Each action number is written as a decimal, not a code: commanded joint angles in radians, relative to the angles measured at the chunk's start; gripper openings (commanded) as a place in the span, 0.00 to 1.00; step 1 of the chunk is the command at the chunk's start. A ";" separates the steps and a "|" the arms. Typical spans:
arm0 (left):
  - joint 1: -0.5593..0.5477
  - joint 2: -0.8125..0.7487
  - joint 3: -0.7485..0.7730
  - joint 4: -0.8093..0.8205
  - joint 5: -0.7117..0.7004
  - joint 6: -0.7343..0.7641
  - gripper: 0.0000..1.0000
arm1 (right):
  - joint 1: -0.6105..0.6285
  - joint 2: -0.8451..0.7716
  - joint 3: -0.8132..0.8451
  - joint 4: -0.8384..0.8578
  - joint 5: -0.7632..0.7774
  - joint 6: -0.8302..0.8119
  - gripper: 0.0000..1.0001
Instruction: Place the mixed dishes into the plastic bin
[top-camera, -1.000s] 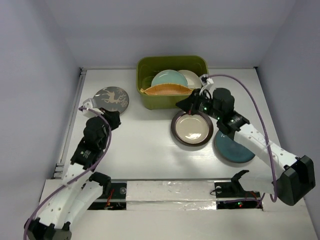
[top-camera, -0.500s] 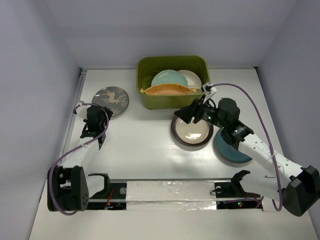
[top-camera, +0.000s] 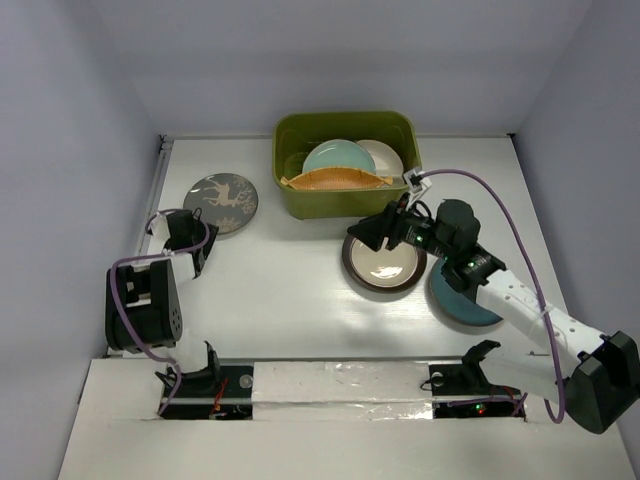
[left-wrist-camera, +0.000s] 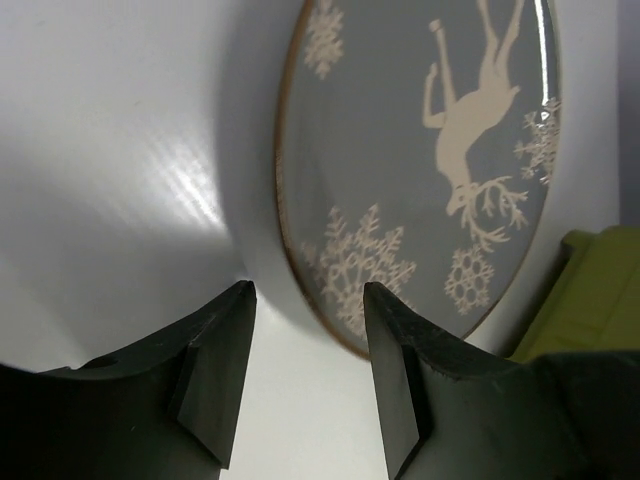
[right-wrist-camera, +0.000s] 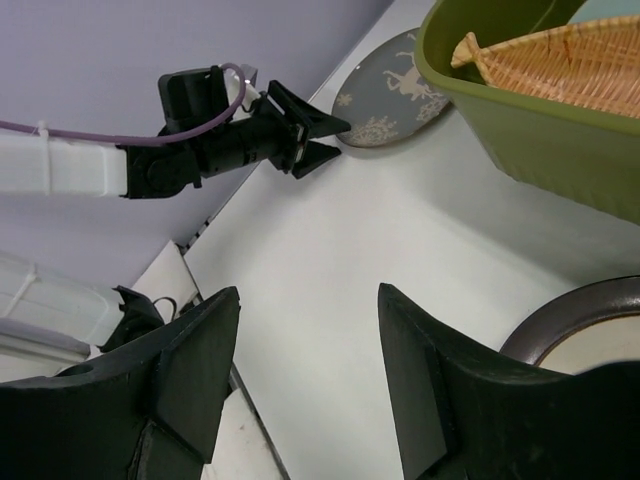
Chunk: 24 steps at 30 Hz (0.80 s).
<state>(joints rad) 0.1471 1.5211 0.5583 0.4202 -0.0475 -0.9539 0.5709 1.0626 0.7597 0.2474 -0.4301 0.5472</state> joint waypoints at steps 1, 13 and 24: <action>0.008 0.030 0.058 0.058 0.026 -0.016 0.44 | 0.007 -0.026 0.001 0.064 -0.019 0.005 0.63; 0.008 0.142 0.081 0.161 0.106 -0.086 0.35 | 0.007 -0.081 0.013 0.015 0.010 -0.007 0.61; 0.028 0.169 -0.011 0.357 0.126 -0.164 0.00 | 0.007 -0.081 0.010 0.015 -0.006 0.005 0.60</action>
<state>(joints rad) 0.1661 1.6844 0.5774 0.6529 0.0559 -1.0939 0.5709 0.9962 0.7559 0.2371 -0.4335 0.5541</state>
